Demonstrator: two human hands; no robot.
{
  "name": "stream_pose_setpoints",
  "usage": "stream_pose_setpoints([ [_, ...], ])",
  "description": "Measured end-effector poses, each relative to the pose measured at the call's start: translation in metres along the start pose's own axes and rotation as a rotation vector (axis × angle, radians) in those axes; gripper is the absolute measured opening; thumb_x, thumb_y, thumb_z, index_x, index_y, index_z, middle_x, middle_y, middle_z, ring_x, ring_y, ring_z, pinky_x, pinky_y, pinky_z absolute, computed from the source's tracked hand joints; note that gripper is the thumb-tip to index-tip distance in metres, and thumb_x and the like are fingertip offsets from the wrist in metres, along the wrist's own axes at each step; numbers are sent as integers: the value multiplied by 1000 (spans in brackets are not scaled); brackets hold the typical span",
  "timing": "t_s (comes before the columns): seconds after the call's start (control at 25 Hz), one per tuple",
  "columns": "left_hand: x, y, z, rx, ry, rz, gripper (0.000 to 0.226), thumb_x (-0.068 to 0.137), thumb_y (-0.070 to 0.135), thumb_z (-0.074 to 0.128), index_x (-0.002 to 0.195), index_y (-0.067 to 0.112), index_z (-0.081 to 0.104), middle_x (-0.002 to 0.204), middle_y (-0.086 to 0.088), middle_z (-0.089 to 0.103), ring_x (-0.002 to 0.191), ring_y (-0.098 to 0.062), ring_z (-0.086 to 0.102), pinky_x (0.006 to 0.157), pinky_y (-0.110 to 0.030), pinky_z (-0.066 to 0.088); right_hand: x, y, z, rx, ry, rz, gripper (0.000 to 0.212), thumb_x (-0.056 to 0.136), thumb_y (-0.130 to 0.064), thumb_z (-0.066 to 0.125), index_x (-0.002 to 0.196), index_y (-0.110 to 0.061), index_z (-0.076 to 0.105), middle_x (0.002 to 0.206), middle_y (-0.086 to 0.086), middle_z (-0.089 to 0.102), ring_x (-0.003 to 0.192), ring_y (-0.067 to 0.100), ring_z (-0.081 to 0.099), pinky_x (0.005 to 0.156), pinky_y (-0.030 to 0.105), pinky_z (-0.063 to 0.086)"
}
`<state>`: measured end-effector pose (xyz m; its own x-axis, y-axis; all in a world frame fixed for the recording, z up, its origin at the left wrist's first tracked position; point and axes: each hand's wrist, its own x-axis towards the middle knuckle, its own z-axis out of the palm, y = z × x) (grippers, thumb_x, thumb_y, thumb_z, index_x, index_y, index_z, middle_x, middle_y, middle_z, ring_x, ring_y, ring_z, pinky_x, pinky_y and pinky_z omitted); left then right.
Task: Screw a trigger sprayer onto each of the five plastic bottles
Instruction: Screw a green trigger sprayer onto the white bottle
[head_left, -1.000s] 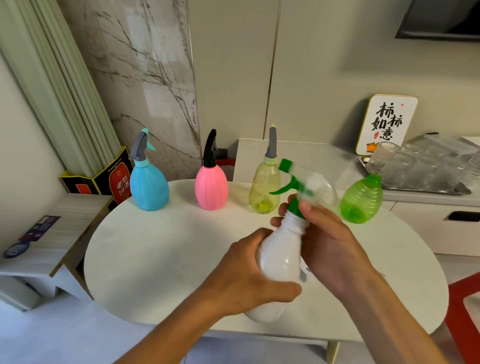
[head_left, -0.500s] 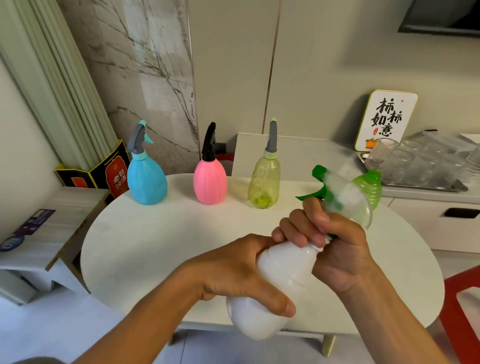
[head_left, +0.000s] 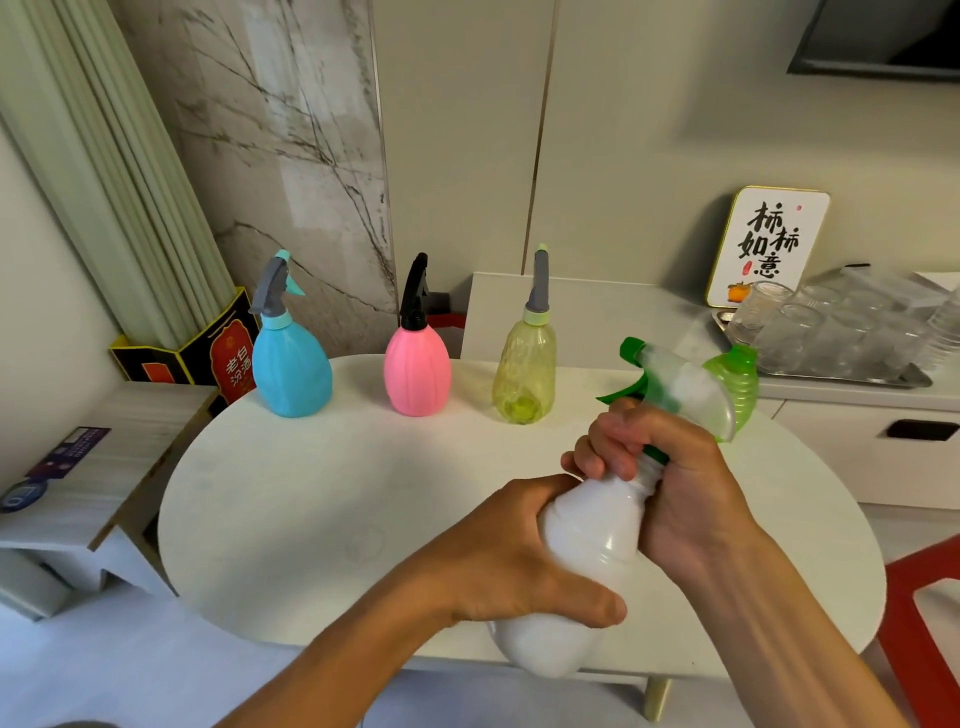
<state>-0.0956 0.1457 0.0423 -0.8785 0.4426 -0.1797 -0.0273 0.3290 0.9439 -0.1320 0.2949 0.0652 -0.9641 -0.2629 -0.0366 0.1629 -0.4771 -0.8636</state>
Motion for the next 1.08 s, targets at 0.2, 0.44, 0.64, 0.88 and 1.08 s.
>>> stream_pose_setpoints([
  [0.2, 0, 2, -11, -44, -51, -7, 66, 60, 23, 89, 117, 33, 58, 105, 10, 68, 97, -10, 65, 88, -37, 56, 4, 11, -8, 204, -76, -74, 36, 52, -13, 76, 50, -18, 40, 40, -2, 37, 44, 16, 41, 62, 31, 43],
  [0.44, -4, 2, -20, 7, -31, 13, 61, 61, 29, 88, 113, 36, 58, 105, 8, 67, 96, -12, 65, 85, -39, 57, 8, 7, -16, 271, -182, -35, 36, 58, -39, 85, 55, -15, 57, 51, 3, 56, 61, 21, 59, 82, 39, 51],
  [0.64, -3, -1, -23, 190, 60, 40, 65, 59, 34, 87, 114, 39, 54, 104, 12, 65, 94, -8, 63, 83, -38, 58, 9, 11, -14, 294, -42, 29, 42, 38, -31, 97, 60, -12, 66, 69, 9, 68, 76, 26, 71, 83, 44, 59],
  [0.88, -5, -2, -22, 129, 33, 37, 59, 62, 27, 86, 113, 35, 56, 102, 9, 65, 92, -11, 64, 81, -36, 58, 3, 5, 1, 224, -32, 37, 38, 61, -35, 84, 55, -16, 51, 53, 2, 49, 56, 20, 57, 82, 41, 52],
  [1.08, 0, -8, -4, 232, 173, 40, 55, 54, 35, 86, 99, 35, 55, 91, 11, 63, 78, -9, 61, 69, -32, 57, 7, 9, 4, 174, 294, 4, 37, 79, -9, 63, 52, -18, 39, 48, 0, 33, 43, 17, 38, 64, 33, 39],
])
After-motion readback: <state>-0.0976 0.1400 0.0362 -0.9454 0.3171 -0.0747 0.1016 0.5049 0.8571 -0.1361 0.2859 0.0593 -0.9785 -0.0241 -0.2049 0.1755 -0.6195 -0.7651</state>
